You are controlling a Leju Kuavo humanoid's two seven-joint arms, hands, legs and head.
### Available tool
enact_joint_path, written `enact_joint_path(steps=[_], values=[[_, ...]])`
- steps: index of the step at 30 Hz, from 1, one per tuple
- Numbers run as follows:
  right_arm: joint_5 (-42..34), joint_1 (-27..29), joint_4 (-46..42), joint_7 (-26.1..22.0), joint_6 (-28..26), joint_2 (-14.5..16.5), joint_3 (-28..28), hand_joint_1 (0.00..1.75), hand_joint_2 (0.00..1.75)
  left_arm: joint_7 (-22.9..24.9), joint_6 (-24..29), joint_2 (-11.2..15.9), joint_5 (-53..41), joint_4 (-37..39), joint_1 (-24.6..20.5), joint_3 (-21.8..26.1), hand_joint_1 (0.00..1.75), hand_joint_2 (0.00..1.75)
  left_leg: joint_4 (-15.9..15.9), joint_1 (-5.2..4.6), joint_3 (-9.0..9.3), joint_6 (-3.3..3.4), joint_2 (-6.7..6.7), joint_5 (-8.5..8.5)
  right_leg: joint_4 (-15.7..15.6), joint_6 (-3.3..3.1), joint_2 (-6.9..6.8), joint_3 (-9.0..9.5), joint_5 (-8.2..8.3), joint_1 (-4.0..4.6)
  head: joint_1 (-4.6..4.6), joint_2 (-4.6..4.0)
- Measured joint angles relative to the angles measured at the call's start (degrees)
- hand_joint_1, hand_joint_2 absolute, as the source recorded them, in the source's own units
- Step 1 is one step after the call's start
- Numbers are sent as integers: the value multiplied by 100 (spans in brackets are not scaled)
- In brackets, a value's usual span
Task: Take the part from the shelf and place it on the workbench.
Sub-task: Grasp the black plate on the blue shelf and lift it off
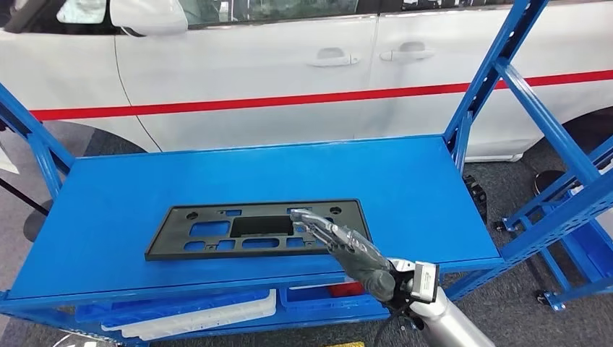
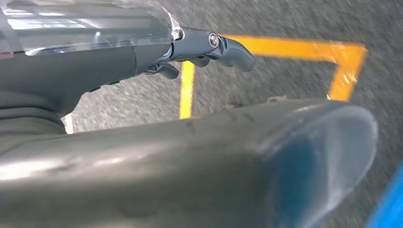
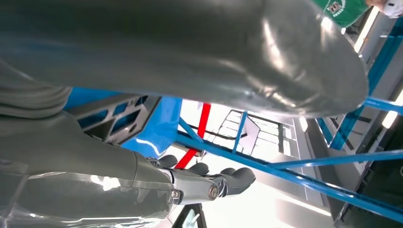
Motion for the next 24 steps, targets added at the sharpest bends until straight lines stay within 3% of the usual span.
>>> enact_joint_path(steps=[3,5,8,9,10,11,13,14,15,17,20,23,24], values=[[2,-3,9,1,-1,0,4,0,0,2,3,2,-1,0,0,0,0,0,-121,18,155,64,-20,70,94,77,26,101,-34,6,-1,0],[-1,-24,6,-7,-7,0,-1,0,0,-1,3,-3,-14,0,-19,0,0,0,-185,52,283,105,-16,65,406,137,12,-8,-118,-8,0,0],[18,-26,20,22,-51,19,-3,0,0,-11,13,-2,-42,0,-49,0,0,0,-233,71,361,128,-18,13,1345,254,-12,-624,-570,-101,1,0],[35,-15,30,51,-89,26,-3,0,0,-13,19,-2,-46,0,-47,1,0,0,-236,73,380,123,-21,-13,1534,283,-16,-803,-633,-135,1,0],[61,-6,42,88,-143,28,-3,0,0,-13,26,-2,-49,0,-39,2,0,0,-236,77,406,113,-22,-40,1543,302,-19,-889,-573,-160,1,0],[97,7,53,125,-215,28,-3,0,44,-13,36,-2,-53,0,-28,3,0,0,-235,82,444,101,-23,-70,1347,313,-25,-877,-382,-179,1,0],[201,33,68,161,-366,28,-3,0,131,-15,60,-7,-72,0,-7,4,0,0,-241,93,531,68,-23,-127,606,298,-52,-664,139,-186,1,0],[267,44,73,154,-430,30,0,0,175,-19,73,-10,-86,0,-1,5,0,0,-247,96,550,42,-24,-144,281,272,-70,-575,268,-166,1,0],[352,55,75,137,-490,31,4,0,175,-23,85,-12,-101,0,1,5,0,0,-254,97,551,9,-25,-155,86,234,-82,-531,341,-144,2,0],[654,70,75,107,-695,32,17,0,175,-30,104,-13,-140,0,7,6,0,0,-226,86,543,-73,-24,-140,0,154,-82,-538,334,-106,2,0],[1498,60,81,41,-1470,-2,61,0,175,-35,127,-13,-207,0,13,6,0,0,23,86,460,-164,1,-286,-53,57,-84,-463,420,-141,1,0],[2121,27,127,-14,-2213,-37,115,0,175,-37,140,-18,-273,0,-1,5,0,0,1008,101,-36,-218,18,-809,-67,-5,-107,-437,407,-127,1,0],[2276,28,146,-13,-2400,-37,121,0,175,-34,138,-19,-293,0,3,5,0,0,1291,103,-195,-230,22,-911,-65,-14,-110,-434,400,-117,1,0]])
